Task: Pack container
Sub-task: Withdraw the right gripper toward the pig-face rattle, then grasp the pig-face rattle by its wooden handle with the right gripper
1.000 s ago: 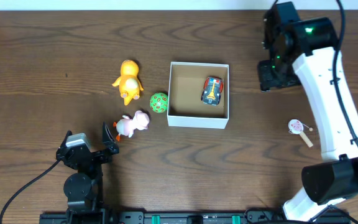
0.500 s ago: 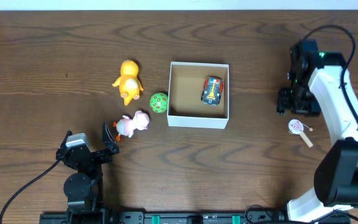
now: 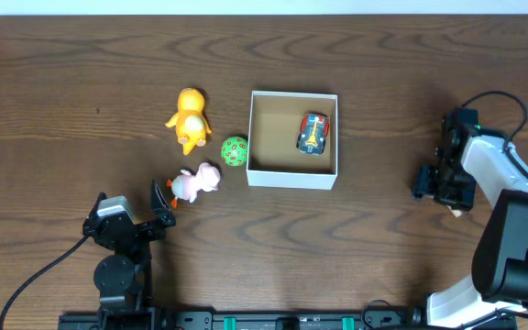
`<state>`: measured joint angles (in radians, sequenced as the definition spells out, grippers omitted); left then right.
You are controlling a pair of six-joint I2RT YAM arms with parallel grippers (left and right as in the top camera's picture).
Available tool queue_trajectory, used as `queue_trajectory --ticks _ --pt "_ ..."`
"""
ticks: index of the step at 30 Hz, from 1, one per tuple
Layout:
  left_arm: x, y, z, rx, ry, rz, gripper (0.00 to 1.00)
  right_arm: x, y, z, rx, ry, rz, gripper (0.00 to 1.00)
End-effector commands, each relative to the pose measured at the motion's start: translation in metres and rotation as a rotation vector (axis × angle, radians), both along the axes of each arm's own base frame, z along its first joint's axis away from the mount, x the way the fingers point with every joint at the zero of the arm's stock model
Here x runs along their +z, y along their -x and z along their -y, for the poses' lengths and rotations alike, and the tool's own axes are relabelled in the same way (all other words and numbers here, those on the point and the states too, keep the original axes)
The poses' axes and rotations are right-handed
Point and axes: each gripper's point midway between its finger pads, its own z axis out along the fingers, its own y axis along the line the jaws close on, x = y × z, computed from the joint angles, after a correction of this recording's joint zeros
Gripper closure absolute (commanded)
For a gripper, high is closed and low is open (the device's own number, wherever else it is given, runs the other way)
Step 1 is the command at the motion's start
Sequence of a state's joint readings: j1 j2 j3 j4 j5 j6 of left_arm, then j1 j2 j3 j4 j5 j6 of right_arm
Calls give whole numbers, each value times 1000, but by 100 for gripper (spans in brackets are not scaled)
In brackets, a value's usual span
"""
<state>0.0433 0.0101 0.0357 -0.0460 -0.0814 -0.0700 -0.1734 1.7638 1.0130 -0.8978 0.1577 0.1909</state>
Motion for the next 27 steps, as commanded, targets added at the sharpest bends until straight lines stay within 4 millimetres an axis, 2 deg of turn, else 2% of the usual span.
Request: queue_trajectory --ticks 1,6,13,20,27 --pt "-19 0 0 1 -12 -48 2 3 -5 5 37 18 33 30" --pt "-19 0 0 1 -12 -48 2 2 -15 7 108 22 63 30" --pt "-19 0 0 1 -12 -48 2 3 -10 7 111 20 43 34" --pt "-19 0 0 1 -12 -48 2 5 -6 9 123 36 23 35" --pt "-19 0 0 1 -12 -48 2 12 -15 20 154 98 59 32"
